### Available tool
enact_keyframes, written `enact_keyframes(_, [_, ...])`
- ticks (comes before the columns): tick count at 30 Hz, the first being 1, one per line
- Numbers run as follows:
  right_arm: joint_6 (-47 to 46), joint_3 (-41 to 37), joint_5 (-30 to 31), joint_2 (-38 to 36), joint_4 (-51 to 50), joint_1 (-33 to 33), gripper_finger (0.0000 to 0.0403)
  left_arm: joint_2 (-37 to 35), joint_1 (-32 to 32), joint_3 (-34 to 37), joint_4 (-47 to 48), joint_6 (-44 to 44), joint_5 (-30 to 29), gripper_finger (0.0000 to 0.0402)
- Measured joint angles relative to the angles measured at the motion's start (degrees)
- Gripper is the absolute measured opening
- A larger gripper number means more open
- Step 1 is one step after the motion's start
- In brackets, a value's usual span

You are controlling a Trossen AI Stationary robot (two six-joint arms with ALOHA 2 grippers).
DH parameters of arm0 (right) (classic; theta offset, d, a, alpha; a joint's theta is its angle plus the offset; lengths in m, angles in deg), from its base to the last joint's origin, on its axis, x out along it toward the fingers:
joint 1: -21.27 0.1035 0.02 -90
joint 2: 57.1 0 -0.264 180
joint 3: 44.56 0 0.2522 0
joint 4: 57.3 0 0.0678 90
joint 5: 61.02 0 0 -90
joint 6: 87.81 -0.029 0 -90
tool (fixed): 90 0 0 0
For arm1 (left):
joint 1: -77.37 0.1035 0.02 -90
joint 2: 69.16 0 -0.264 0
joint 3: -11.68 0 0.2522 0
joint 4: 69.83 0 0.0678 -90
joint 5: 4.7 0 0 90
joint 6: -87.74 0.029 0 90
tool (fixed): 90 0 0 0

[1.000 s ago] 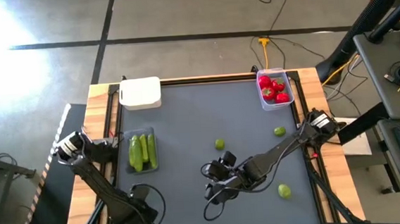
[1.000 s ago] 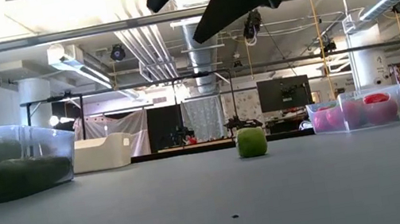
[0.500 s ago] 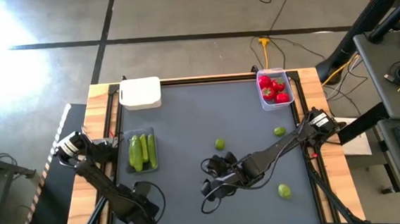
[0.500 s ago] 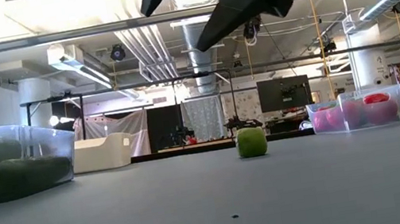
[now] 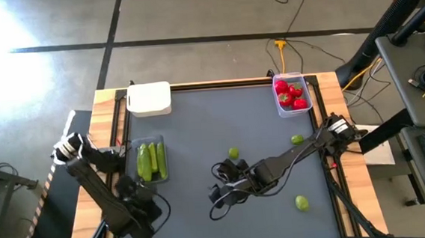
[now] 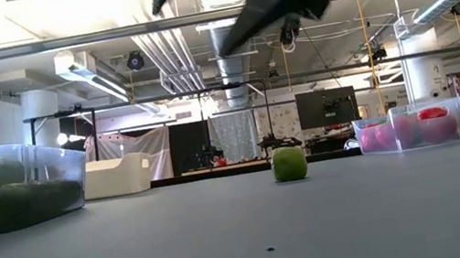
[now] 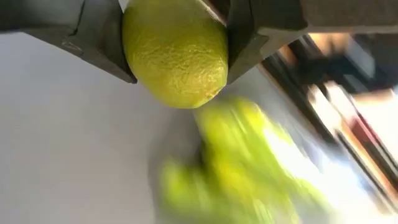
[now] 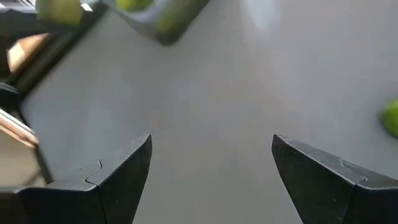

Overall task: Sort produce into baskets
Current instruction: Put the green lime into the white bin

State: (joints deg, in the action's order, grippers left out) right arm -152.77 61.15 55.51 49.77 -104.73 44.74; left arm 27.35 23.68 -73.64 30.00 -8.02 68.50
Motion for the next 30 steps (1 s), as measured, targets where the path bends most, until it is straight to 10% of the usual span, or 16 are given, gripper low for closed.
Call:
enact_keyframes(5, [8.16,6.61,-0.02,-0.15,-1.03,-2.39,0.0325,-5.43,1.41,-1.21,3.03,11.4,-23.97,0.019])
enact_keyframes(12, [19.89,21.25,1.09,-0.17,-5.35,-6.95,0.0325,-14.32,17.76,12.88,3.57,12.83,-33.02,0.019])
enact_keyframes(21, [26.83,34.34,1.94,-0.24,-20.05,-8.58,0.0325,-25.78,61.46,16.39,-12.92,48.66,-33.77,0.0189])
enact_keyframes(30, [38.68,40.13,6.02,-0.28,-34.07,-13.3,0.0325,-22.27,103.09,16.98,-41.05,77.32,-11.83,0.0189])
